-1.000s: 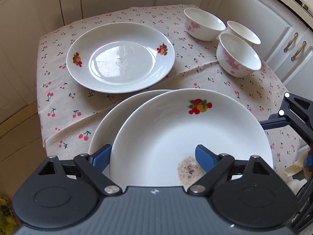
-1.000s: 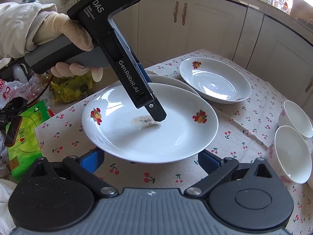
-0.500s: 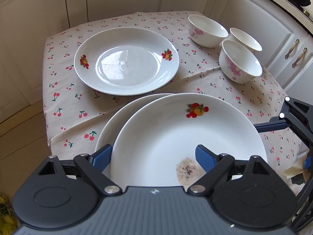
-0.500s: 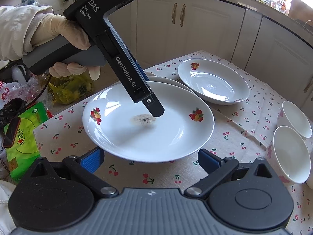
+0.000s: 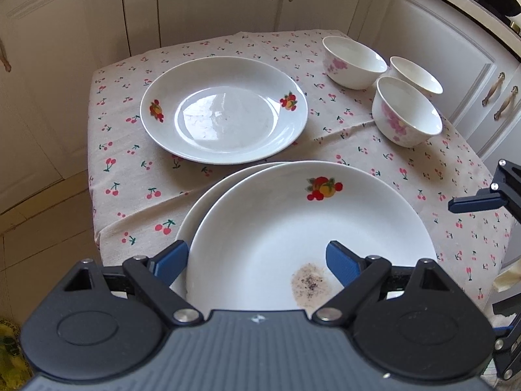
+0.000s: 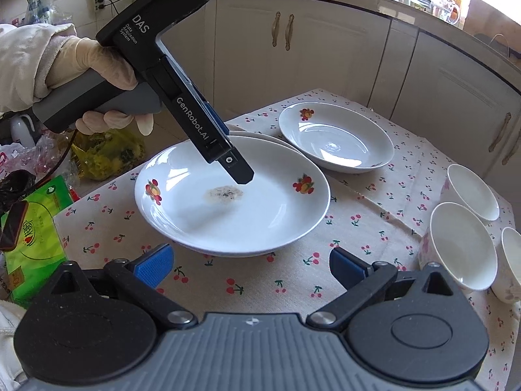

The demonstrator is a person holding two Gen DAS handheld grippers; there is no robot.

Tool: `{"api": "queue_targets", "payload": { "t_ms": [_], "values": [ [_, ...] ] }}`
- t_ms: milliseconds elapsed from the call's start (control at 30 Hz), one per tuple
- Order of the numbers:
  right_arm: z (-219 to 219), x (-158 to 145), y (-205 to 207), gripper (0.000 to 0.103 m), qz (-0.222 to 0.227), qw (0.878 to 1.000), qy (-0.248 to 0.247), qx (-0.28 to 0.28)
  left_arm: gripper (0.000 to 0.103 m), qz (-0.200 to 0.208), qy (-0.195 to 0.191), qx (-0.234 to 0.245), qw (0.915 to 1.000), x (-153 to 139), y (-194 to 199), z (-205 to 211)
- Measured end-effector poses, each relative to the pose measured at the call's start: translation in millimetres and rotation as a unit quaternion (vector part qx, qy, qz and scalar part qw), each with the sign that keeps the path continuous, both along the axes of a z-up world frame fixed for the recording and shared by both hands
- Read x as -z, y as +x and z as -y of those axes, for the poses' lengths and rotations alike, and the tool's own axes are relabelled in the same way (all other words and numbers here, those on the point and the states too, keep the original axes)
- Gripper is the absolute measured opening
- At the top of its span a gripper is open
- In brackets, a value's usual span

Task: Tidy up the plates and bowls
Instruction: 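Open the left gripper and withdraw it from the stacked plates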

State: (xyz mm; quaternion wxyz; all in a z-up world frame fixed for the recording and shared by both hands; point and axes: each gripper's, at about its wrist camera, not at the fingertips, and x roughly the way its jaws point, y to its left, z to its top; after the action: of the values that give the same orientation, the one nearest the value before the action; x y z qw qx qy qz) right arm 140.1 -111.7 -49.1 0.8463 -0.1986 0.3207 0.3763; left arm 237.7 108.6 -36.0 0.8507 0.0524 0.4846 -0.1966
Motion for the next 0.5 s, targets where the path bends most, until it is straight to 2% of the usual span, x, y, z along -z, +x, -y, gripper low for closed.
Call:
{"api": "queue_targets", "payload": {
  "t_ms": [167, 267, 500],
  "values": [
    [16, -1, -4, 0.103, 0.001, 1.0, 0.001, 0.021, 0.092, 0.016, 0.004, -0.013, 0.9998, -3, -2, -6],
    [22, -3, -7, 0.103, 0.004, 1.0, 0.002, 0.031, 0.092, 0.02, -0.007, -0.015, 0.9997, -6, -4, -9],
    [29, -18, -22, 0.103, 0.03, 0.999, 0.011, 0.037, 0.092, 0.046, -0.014, -0.017, 0.9987, -21, -23, -4]
  ]
}}
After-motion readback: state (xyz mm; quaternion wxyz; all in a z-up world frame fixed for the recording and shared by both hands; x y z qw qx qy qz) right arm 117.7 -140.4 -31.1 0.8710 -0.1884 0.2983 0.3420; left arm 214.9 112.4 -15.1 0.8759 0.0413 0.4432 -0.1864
